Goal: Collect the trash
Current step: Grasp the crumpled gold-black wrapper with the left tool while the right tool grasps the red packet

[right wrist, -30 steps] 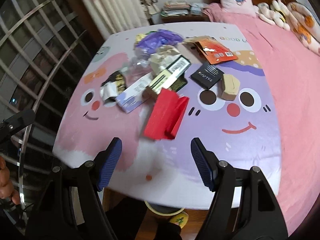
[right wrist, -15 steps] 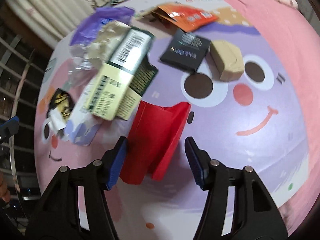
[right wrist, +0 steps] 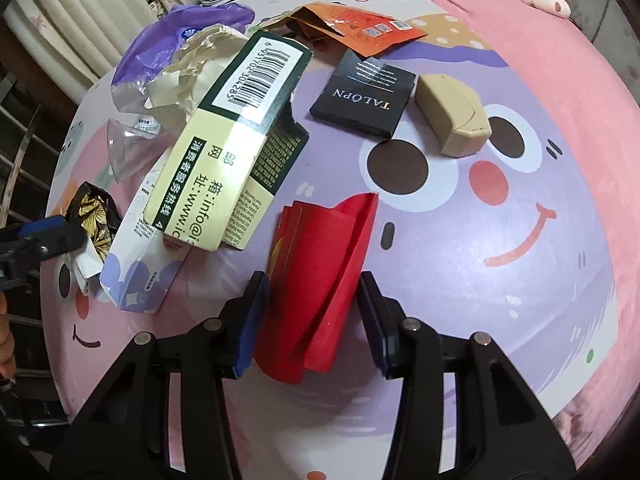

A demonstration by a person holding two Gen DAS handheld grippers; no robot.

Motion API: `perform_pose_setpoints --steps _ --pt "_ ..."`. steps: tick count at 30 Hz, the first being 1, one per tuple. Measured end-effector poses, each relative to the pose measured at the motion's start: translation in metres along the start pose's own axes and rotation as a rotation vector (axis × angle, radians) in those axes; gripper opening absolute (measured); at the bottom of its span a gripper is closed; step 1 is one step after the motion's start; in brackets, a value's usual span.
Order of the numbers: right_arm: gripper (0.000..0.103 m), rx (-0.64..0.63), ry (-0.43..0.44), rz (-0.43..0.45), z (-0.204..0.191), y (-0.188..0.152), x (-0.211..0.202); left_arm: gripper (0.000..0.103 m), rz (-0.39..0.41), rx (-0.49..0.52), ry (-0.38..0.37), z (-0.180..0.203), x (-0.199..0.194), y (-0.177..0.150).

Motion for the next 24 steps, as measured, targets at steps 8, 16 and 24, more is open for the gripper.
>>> perform_pose_setpoints --steps 8,16,24 --pt "0.039 0.026 -0.021 0.009 -0.006 -0.001 -0.002 0.062 -0.03 0.01 -0.066 0.006 0.02 0.008" --pt "0.021 0.076 0.007 0.034 -0.001 0.006 -0.006 0.048 -0.012 -0.004 -0.072 0.008 0.018 0.009" --pt "0.012 0.078 0.061 0.046 -0.001 0.005 -0.032 0.047 0.082 -0.005 -0.013 0.012 -0.024 0.002"
Point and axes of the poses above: each gripper's, at about its wrist camera, not at the fingertips, and x roughly the way its jaws point, z to its right, y to its top, the point moved 1 cm from there along x, roughly the way its jaws point, and after that the axes turned 3 degrees about y, right-handed, at the moved point
